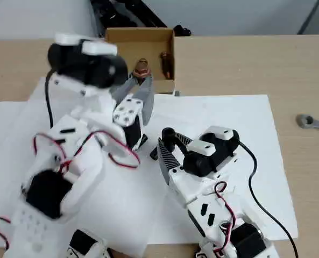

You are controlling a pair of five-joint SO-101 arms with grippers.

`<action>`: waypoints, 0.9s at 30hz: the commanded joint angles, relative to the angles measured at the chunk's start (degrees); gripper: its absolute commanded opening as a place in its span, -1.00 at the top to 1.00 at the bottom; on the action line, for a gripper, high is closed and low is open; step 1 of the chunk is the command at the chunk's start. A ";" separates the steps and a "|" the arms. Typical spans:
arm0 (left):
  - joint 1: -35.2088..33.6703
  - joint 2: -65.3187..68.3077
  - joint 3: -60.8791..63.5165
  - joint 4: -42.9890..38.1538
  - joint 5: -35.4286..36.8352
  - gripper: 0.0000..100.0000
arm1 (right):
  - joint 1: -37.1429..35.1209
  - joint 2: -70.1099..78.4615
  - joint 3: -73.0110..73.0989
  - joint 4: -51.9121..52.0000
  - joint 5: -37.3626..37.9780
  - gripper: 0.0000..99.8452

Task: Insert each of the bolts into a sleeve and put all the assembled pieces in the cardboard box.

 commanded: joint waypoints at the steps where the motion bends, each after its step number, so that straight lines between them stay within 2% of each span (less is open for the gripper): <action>1: 2.11 -3.87 0.04 -0.44 0.26 0.99 | -0.40 -0.84 -0.18 -1.45 -0.18 0.98; 9: 2.99 -6.77 2.86 -0.62 0.62 0.99 | -0.40 -0.66 0.18 -3.56 4.04 0.98; 16: 8.79 -6.51 2.86 -0.70 0.62 0.99 | -0.40 -0.66 1.85 -5.58 4.22 0.98; 22: 8.97 -6.51 2.95 -0.79 0.62 0.99 | -0.40 -1.01 1.85 -5.58 4.31 0.98; 27: 8.62 -6.33 6.81 -5.45 0.53 0.99 | -0.40 -1.01 1.85 -5.58 4.31 0.98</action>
